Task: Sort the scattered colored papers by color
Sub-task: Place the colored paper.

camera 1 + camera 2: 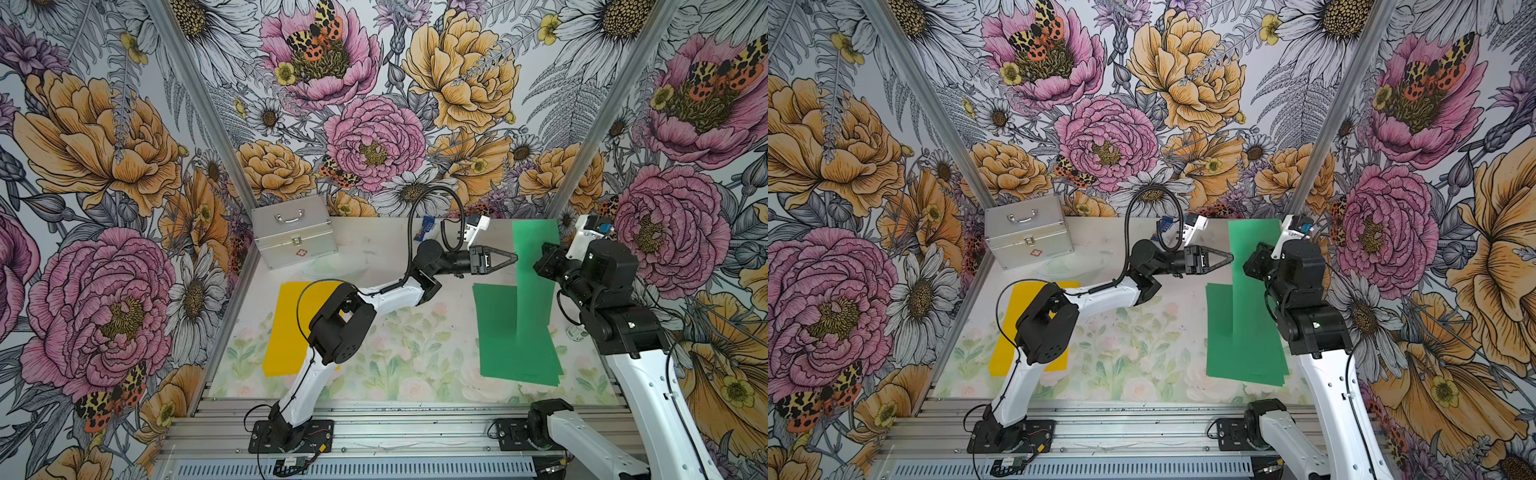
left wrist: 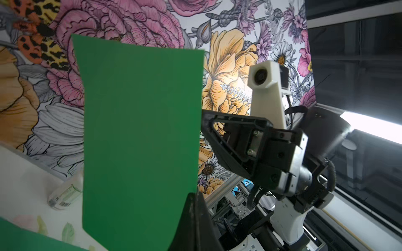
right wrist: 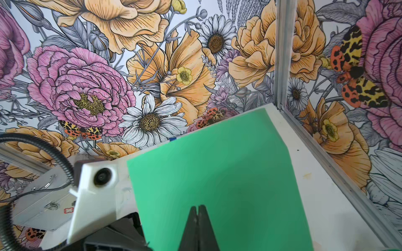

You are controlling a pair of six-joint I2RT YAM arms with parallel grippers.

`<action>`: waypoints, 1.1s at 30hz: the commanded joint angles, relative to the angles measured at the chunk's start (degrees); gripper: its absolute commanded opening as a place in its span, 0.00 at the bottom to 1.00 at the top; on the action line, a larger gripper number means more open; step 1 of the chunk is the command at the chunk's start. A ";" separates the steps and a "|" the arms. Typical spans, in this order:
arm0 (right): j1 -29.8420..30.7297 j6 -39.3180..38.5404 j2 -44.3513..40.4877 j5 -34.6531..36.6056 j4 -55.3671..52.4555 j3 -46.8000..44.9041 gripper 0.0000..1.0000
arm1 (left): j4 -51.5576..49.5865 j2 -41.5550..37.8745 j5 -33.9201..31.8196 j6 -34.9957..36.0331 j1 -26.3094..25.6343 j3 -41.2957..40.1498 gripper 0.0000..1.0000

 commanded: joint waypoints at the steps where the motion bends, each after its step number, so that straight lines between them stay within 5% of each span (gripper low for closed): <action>1: -0.51 0.06 1.39 0.58 -0.85 -1.36 0.00 | 2.64 0.35 -4.21 -3.76 0.38 -2.50 0.00; 19: -3.66 0.96 15.86 -2.57 1.35 -9.97 0.00 | -16.00 8.92 -8.14 -3.57 -0.97 -12.93 0.00; 33: -8.04 2.90 27.14 -11.47 10.03 -19.08 0.00 | -27.50 10.70 -6.77 2.97 0.68 -6.67 0.00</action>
